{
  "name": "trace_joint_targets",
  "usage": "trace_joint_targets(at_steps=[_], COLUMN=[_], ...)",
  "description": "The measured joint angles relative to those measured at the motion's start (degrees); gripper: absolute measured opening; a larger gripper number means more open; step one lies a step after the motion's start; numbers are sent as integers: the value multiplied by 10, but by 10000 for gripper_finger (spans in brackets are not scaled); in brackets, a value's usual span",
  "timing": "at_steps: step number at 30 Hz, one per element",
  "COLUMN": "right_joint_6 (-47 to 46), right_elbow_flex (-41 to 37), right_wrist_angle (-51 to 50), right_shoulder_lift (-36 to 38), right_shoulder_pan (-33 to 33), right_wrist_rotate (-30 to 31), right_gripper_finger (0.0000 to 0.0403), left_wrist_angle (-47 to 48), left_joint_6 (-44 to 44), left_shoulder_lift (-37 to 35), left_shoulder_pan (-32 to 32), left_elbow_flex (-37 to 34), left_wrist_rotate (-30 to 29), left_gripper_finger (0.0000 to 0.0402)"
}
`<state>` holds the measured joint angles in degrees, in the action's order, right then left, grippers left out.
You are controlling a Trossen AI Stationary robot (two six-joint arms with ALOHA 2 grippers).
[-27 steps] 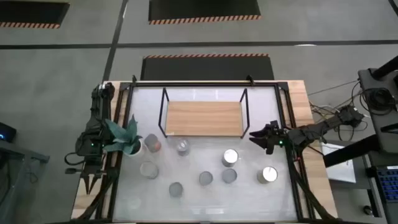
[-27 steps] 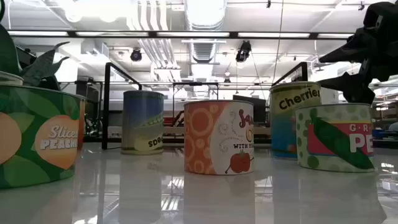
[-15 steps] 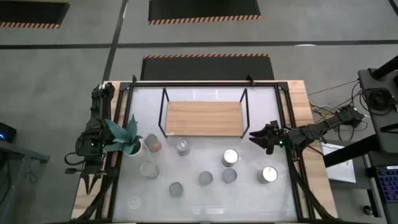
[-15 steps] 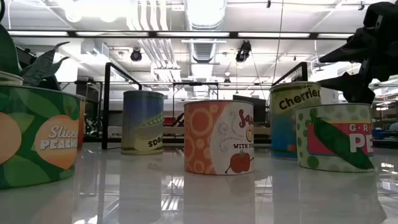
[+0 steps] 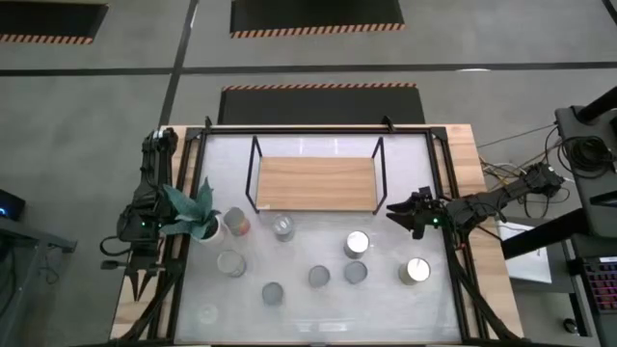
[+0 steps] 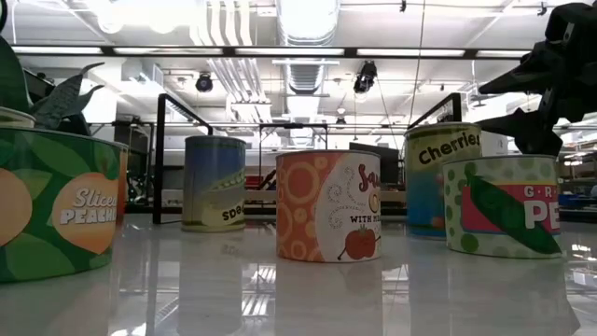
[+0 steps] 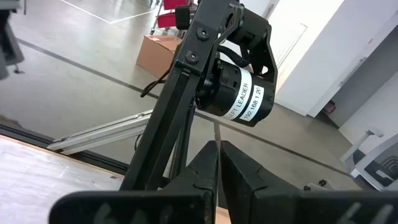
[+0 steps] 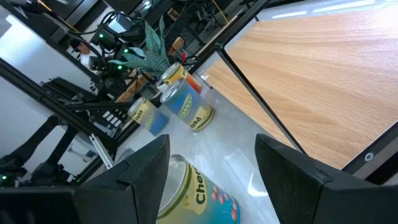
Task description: Pick and place cans onto a shelf
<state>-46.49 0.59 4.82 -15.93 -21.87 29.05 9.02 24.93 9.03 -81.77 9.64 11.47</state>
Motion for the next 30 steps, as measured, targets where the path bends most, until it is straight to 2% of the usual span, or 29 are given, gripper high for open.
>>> trace_joint_targets(at_steps=[14, 20, 30], right_joint_6=[0, 0, 0], right_elbow_flex=[0, 0, 0], right_wrist_angle=[0, 0, 10], right_shoulder_lift=[0, 0, 0], right_shoulder_pan=[0, 1, 0], right_wrist_rotate=[0, 71, 70], right_gripper_finger=[226, 226, 226], left_wrist_angle=[0, 0, 0], left_joint_6=[0, 0, 0], left_shoulder_lift=[0, 0, 0], left_shoulder_pan=[0, 0, 0], left_elbow_flex=[0, 0, 0], left_wrist_rotate=[0, 0, 0], left_gripper_finger=[0, 0, 0])
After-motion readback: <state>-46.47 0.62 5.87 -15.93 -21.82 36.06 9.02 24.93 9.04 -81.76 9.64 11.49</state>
